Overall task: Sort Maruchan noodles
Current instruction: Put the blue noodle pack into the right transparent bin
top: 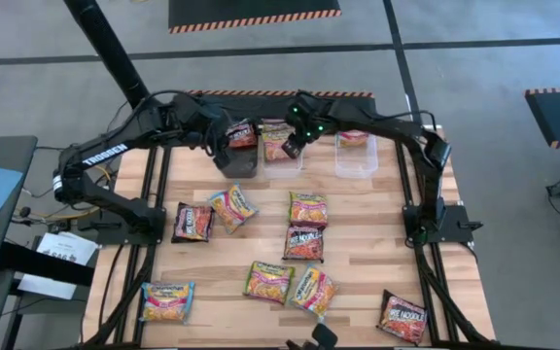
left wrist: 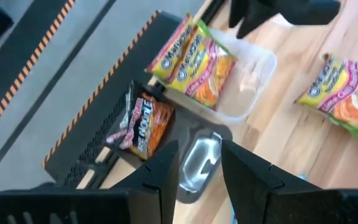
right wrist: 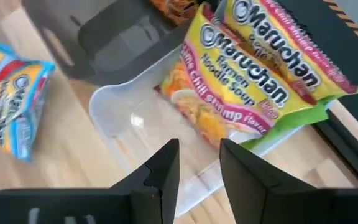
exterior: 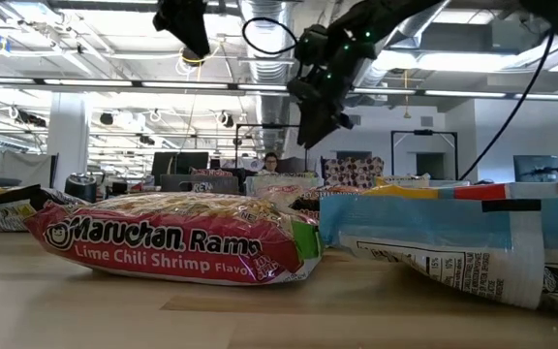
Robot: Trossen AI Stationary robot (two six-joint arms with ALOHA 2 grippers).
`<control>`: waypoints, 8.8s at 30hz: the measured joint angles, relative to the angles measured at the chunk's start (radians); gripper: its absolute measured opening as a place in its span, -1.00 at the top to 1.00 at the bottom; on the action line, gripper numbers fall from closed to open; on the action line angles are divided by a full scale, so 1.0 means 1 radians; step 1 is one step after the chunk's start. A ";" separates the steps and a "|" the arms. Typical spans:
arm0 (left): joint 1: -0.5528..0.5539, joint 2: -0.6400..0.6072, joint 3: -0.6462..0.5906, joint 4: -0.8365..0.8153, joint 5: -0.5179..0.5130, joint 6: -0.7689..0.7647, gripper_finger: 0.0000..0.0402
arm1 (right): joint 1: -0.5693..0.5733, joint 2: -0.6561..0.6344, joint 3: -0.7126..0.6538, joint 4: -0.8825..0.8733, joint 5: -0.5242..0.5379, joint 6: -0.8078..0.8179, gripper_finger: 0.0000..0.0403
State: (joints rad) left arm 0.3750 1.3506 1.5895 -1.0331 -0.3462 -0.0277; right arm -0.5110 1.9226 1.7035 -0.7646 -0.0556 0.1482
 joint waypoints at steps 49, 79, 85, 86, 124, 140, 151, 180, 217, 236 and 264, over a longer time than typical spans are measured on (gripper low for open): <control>-0.001 -0.205 0.037 -0.216 0.301 -0.135 0.45 | 0.629 -0.077 -0.002 -0.700 -0.131 0.378 -0.11; -0.002 -0.204 0.037 -0.219 0.344 -0.113 0.45 | 0.953 -0.026 -0.026 -0.338 -0.156 0.604 -0.12; -0.002 -0.204 0.037 -0.241 0.344 -0.143 0.45 | 0.963 0.056 -0.025 -0.303 -0.176 0.479 -0.15; -0.002 -0.204 0.037 -0.243 0.343 -0.147 0.45 | 0.963 0.064 -0.025 -0.293 -0.176 0.457 -0.15; -0.003 -0.202 0.036 -0.279 0.340 -0.195 0.45 | 0.985 0.294 -0.018 -0.235 -0.101 0.447 0.71; -0.003 -0.202 0.036 -0.280 0.340 -0.150 0.45 | 0.989 0.307 0.076 -0.329 -0.112 0.458 0.98; -0.003 -0.202 0.036 -0.280 0.340 -0.112 0.45 | 0.998 0.302 0.089 -0.578 -0.066 0.610 0.98; -0.003 -0.203 0.036 -0.324 0.340 -0.095 0.45 | 0.971 -0.004 -0.224 -0.625 -0.051 0.753 0.98; -0.002 -0.203 0.036 -0.323 0.340 -0.402 0.45 | 0.559 -0.623 -0.723 -0.069 -0.342 0.180 0.35; -0.002 -0.199 0.036 -0.320 0.301 -0.508 0.45 | 0.628 -0.453 -0.721 0.023 -0.337 -0.341 0.00; -0.002 -0.184 0.036 -0.320 0.278 -0.462 0.45 | 0.766 -0.249 -0.690 0.262 -0.338 -0.354 0.03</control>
State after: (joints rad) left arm 0.3729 1.1662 1.6257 -1.3529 -0.0681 -0.4900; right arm 0.2554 1.6737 1.0138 -0.5030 -0.3935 -0.2062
